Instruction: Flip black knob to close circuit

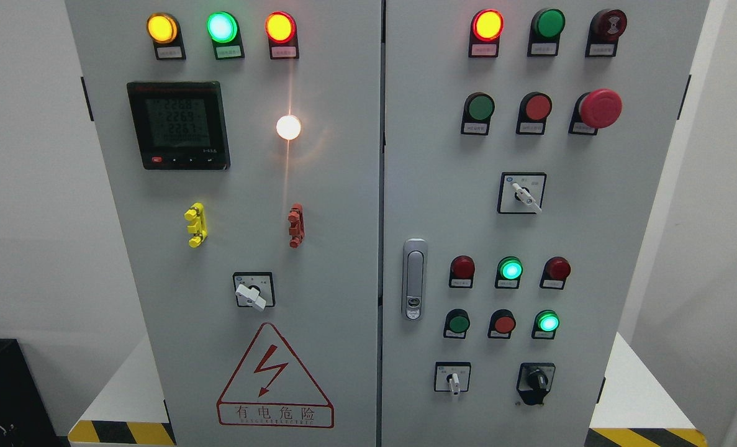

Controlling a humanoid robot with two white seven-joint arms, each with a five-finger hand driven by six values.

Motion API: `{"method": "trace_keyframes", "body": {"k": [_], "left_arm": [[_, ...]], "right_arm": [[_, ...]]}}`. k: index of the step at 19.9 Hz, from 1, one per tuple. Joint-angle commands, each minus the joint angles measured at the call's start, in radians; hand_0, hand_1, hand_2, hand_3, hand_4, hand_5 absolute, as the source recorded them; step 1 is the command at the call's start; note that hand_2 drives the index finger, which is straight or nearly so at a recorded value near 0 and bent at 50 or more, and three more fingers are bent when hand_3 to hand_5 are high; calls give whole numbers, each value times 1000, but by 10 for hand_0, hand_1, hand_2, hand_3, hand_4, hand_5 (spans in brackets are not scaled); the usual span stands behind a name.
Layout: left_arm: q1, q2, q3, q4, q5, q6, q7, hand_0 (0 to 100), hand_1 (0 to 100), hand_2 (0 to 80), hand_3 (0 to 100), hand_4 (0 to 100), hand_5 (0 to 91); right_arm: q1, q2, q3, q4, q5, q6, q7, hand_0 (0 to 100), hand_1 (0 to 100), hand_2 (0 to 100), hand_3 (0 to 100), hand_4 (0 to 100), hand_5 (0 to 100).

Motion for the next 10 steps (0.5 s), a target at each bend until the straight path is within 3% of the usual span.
{"method": "trace_keyframes", "body": {"k": [1,5,10], "left_arm": [[23,0,0,-29,0,1,0,120,556,0,0,0,0],[23,0,0,-29,0,1,0,120,556,0,0,0,0],[23,0,0,-29,0,1,0,120,556,0,0,0,0]], "right_arm": [[-2,1,-3,-136,4,-35,-5,0,121,60,117,30,0],[29,1,4,-319,15,-33,-32,0,121,154,276,235,0],[55,0,-10,-492,197,-30,-81,0,123,230,391,329,104]]}}
